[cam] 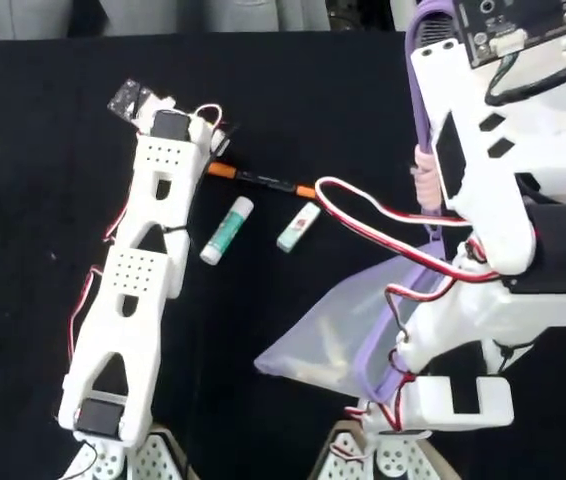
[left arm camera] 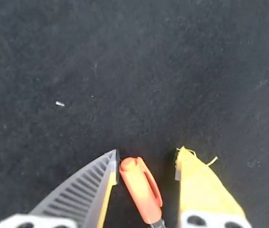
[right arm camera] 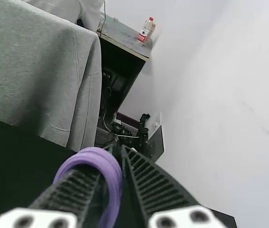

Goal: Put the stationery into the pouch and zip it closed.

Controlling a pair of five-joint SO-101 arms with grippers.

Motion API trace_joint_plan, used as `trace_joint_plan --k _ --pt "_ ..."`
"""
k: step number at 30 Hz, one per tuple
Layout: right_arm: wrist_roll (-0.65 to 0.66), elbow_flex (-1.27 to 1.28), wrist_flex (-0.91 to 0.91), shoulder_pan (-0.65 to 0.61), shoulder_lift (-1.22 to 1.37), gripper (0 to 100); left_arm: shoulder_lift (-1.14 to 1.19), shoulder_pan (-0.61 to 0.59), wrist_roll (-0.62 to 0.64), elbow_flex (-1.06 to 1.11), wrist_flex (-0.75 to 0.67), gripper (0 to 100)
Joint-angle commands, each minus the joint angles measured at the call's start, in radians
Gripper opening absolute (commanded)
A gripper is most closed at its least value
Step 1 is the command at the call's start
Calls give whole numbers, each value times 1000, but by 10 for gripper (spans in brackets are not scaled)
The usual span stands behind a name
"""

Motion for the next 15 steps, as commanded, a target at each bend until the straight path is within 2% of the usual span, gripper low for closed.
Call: trace_joint_plan --k 1,6,11,15 --pt "-6 -2 -20 9 -5 11 0 -24 3 -35 31 213" --pt "-6 -2 -20 12 -5 11 8 -5 3 -38 124 198" --pt "-6 -4 -18 14 -5 11 8 -8 -9 -38 157 53" --pt "-6 -4 -18 14 -5 11 6 -1 -46 -38 157 38"
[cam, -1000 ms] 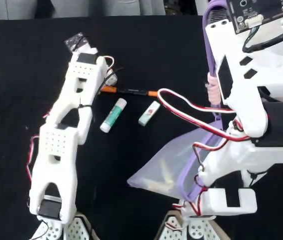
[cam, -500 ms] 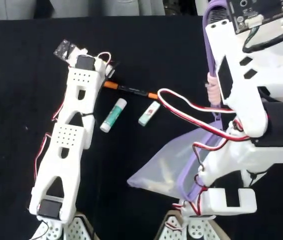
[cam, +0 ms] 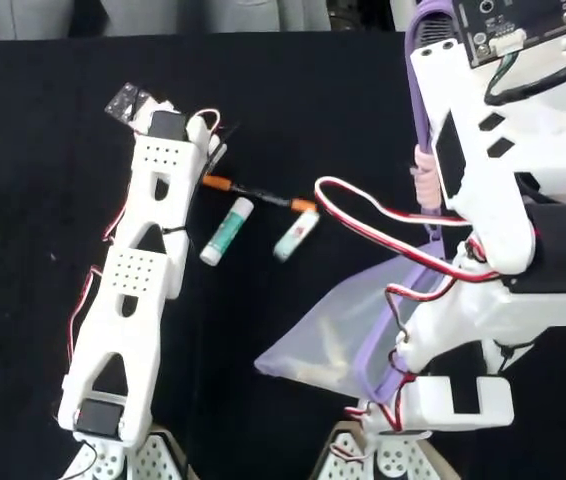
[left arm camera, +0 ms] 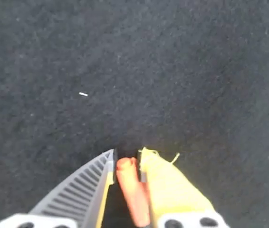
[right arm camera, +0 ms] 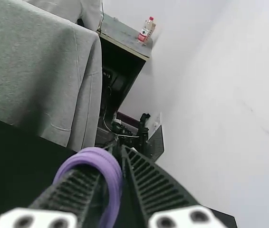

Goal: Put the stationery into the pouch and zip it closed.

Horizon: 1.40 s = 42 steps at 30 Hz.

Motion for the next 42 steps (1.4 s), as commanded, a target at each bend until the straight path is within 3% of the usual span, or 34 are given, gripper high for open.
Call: trace_joint_plan --k 1,11,20,23,28,33,42 --pt "-6 -4 -18 14 -5 11 -3 2 -29 4 29 38" --pt "-6 -4 -18 14 -5 11 -180 -99 -29 -18 97 29" --pt "-6 -4 -18 8 -5 11 -575 -177 -40 -18 109 29" --pt "-6 -4 -18 6 -5 11 -726 -159 -126 -18 109 29" --pt "-8 -2 -18 6 -5 11 -973 -56 -301 -13 110 29" --pt "-12 -2 -21 5 -5 11 -1183 76 -358 -15 110 29" --pt "-58 -4 -18 -109 -5 11 -1482 467 -575 -8 110 29"
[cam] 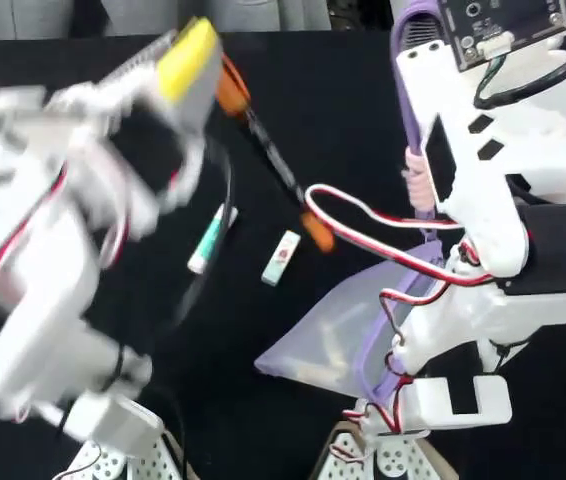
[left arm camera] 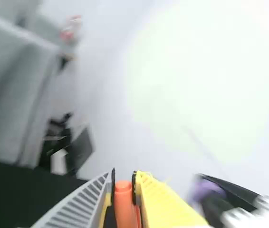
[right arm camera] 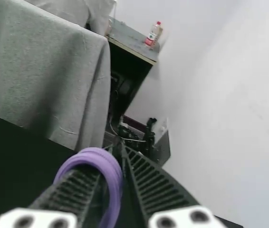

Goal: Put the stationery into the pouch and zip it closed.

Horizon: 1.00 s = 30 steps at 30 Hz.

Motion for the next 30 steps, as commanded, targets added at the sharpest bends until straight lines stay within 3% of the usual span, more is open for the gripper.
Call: trace_joint_plan --k 1,8,12,20,30 --pt "-81 -4 -21 -72 -5 11 -135 199 -132 -10 3 29" --pt "-157 5 -60 -126 5 11 -276 262 -189 1 5 29" --pt "-181 18 -66 -146 4 11 -350 274 -183 139 5 29" --pt "-181 15 -66 -150 4 11 -416 584 -183 498 -11 29" --pt "-181 12 -66 -147 -5 11 -417 593 -183 705 -219 29"
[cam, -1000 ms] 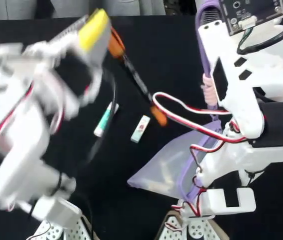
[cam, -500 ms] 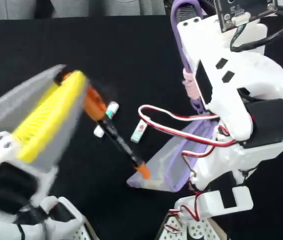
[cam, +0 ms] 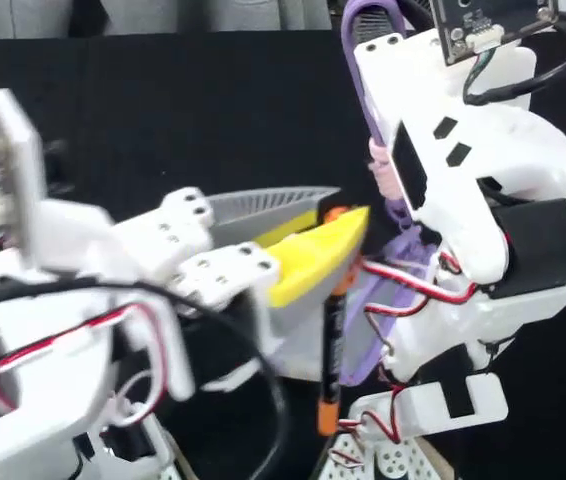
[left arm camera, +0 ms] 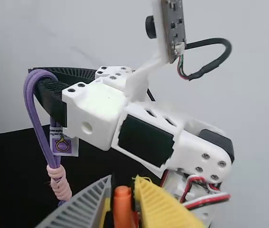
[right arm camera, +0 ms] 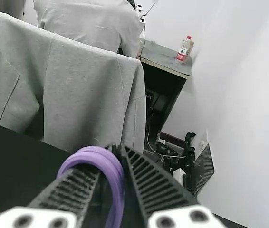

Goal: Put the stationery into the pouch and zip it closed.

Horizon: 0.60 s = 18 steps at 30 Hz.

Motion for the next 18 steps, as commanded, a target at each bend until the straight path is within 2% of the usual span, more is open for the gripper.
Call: trace_joint_plan --k 1,4,8,12,15,18 --pt "-11 -5 -26 -8 -5 11 -17 7 -3 125 -135 29" --pt "-11 -7 -28 -6 -5 11 -18 -65 0 196 -196 29" --pt "-11 -7 -28 -6 -5 11 -64 -160 97 251 -230 29" --pt "-11 -5 -40 -6 1 11 -160 -180 123 378 -287 29" --pt "-11 -5 -40 -6 2 11 -249 -185 121 579 -414 29" --pt "-11 -5 -41 -6 1 11 -384 -179 101 866 -606 29"
